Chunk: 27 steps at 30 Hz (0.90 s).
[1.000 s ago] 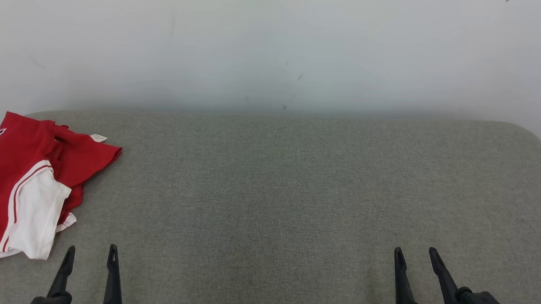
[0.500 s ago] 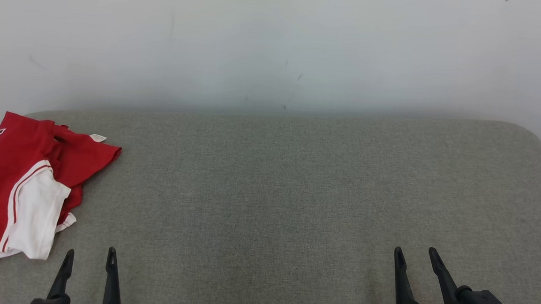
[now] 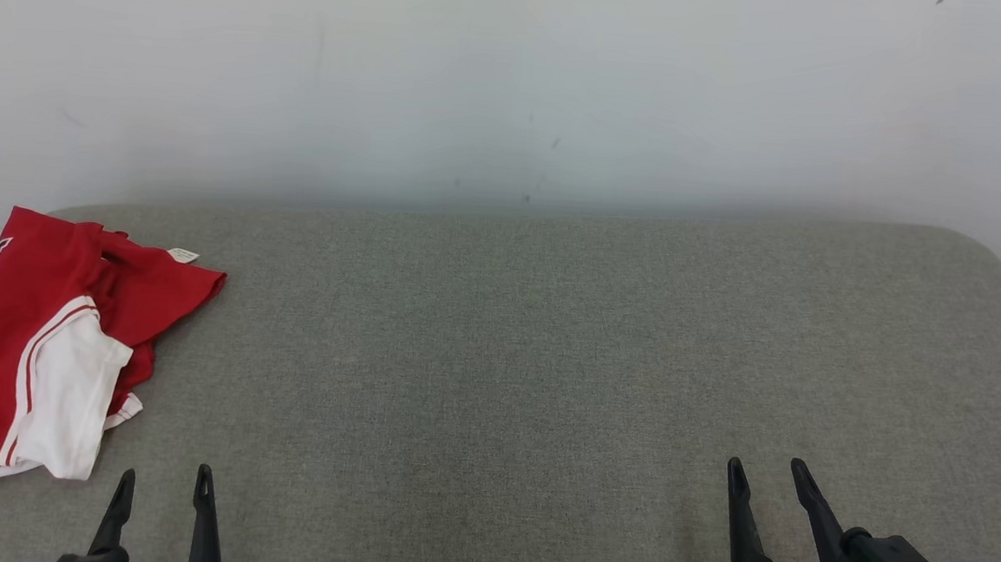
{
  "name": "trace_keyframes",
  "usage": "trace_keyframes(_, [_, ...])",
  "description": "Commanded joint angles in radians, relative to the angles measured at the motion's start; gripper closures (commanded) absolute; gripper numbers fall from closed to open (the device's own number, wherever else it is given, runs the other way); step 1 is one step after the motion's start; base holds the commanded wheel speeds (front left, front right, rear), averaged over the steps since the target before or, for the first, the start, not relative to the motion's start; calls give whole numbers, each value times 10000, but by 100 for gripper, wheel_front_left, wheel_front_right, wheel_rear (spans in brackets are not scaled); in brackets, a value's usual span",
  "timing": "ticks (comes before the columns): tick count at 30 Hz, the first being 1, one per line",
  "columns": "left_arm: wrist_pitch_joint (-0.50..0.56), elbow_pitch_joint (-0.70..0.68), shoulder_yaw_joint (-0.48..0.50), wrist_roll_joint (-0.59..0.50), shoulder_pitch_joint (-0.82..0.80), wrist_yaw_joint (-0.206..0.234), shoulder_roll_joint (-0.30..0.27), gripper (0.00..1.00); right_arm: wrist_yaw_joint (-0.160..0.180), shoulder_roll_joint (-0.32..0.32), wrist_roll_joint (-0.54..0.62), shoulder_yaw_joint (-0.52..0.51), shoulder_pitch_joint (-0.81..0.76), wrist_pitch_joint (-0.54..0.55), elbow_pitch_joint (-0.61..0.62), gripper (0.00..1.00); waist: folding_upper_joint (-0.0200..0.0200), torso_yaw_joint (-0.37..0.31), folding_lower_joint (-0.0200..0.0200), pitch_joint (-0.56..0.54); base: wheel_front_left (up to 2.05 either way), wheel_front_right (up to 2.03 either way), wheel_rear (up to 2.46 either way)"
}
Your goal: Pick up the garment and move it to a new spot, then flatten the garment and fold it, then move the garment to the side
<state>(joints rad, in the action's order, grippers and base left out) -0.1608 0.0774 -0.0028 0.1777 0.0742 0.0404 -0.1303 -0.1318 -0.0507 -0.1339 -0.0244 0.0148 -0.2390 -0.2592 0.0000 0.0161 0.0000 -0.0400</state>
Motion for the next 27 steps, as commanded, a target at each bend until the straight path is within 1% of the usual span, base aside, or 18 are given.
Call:
trace_keyframes(1, [25,13,-17,57,74,30,-27,0,21,9,-73,18,33,-24,-21,0,0,-1,0,-7,0,0,0])
trace_keyframes(11, [76,125,-51,204,49,54,-90,0,21,9,-90,47,67,-28,-91,0,0,9,0,-35,0,0,0])
trace_keyframes(18, [117,56,-113,208,118,156,-95,0,21,9,-140,75,47,-22,-115,0,0,53,0,-45,0,0,0])
trace_keyframes(27, [107,67,-139,214,136,282,-151,0,21,9,-191,81,-31,-53,-156,0,0,376,0,-20,0,0,0])
